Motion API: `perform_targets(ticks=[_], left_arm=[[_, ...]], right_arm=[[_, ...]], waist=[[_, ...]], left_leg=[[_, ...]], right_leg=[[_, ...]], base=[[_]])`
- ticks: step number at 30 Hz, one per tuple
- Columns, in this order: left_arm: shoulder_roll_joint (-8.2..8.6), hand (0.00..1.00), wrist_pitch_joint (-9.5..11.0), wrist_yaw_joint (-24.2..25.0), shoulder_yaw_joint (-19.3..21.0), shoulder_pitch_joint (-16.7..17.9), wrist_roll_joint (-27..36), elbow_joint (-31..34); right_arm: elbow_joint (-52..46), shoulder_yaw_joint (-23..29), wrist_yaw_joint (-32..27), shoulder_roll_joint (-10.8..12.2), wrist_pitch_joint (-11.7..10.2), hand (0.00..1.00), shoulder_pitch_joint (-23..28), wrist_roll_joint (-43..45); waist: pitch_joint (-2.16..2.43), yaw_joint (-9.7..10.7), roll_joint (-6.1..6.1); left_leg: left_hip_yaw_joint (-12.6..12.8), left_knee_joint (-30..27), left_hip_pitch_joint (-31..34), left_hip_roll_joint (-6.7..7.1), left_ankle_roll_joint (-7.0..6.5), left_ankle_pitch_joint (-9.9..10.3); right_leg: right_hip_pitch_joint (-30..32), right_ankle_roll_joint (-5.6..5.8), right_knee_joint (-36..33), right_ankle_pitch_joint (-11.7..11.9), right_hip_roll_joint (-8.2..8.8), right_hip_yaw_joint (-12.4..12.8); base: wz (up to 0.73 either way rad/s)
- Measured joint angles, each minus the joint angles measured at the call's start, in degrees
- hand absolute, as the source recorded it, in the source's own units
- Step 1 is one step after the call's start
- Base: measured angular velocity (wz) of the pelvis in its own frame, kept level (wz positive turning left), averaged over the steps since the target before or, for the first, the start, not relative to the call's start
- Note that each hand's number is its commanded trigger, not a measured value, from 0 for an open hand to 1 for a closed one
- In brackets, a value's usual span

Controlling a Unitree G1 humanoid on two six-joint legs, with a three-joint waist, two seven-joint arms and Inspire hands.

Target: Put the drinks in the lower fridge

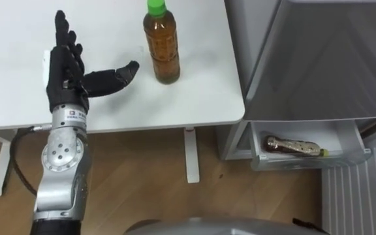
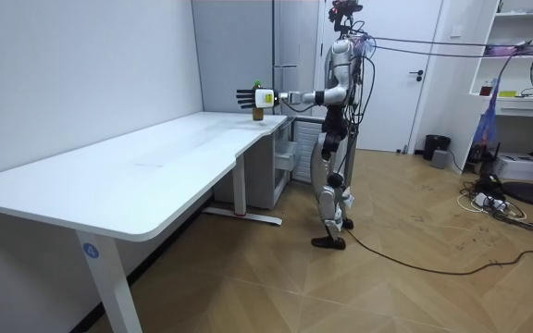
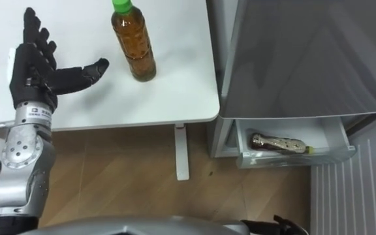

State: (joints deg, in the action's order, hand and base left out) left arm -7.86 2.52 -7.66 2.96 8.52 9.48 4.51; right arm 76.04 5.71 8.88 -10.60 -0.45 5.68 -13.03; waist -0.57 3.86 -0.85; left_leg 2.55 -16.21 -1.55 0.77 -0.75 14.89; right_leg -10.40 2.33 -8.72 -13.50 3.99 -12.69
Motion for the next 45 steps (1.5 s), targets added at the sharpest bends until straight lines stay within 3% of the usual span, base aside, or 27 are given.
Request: perform_targets(ticks=[3,10,17,27,33,45], left_arm=[[0.0,0.0,-0.05,1.07,0.04,-1.07,0.13,0.0],[0.0,0.0,-0.26,5.06,0.07,-4.09,2.21,0.0],[0.0,0.0,-2.62,7.08,0.32,-4.22,2.2,0.0],[0.0,0.0,-5.09,8.65,0.38,-5.76,2.29,0.0],[-0.01,0.0,-5.09,9.15,1.25,-5.86,5.93,-0.03],[-0.2,0.0,-5.13,9.07,1.33,-6.1,6.17,-3.63]], right_arm=[[-0.08,0.0,-0.02,-0.01,-0.14,0.0,-0.08,0.08],[-0.45,0.16,0.05,0.02,0.01,0.0,0.03,0.36],[-0.78,0.15,0.54,0.29,0.63,0.0,0.0,0.37],[-0.97,0.13,0.55,0.18,1.8,0.0,0.0,0.37],[-0.67,0.56,0.55,0.09,1.83,0.0,-0.06,0.4],[-0.67,0.59,0.03,0.07,3.08,0.0,-0.1,3.41]], waist=[[0.21,0.7,0.46],[0.05,1.17,0.19],[-0.17,2.02,-0.35],[0.11,2.06,-0.01],[0.18,2.39,0.11],[-0.06,3.6,-0.29]], left_leg=[[0.24,0.0,-0.09,-0.02,0.1,-0.08],[0.48,0.82,-0.86,0.04,0.1,-0.11],[0.61,0.85,-0.79,-0.01,0.1,-0.11],[0.67,0.77,-0.73,-0.01,0.1,-0.11],[1.74,0.81,-1.11,-0.13,0.1,-0.11],[2.39,0.78,-1.26,-0.16,0.05,-0.13]], right_leg=[[0.3,-0.01,0.0,0.01,0.0,0.34],[0.37,-0.01,0.02,0.01,0.0,1.58],[0.48,-0.01,0.02,0.01,-0.03,1.59],[0.48,-0.01,0.01,0.02,-0.03,1.57],[0.47,-0.01,-0.02,0.02,-0.02,2.38],[0.58,-0.03,-0.18,0.03,0.02,3.31]], base=[[-0.06],[-0.09],[-0.01],[0.0],[-0.07],[-0.02]])
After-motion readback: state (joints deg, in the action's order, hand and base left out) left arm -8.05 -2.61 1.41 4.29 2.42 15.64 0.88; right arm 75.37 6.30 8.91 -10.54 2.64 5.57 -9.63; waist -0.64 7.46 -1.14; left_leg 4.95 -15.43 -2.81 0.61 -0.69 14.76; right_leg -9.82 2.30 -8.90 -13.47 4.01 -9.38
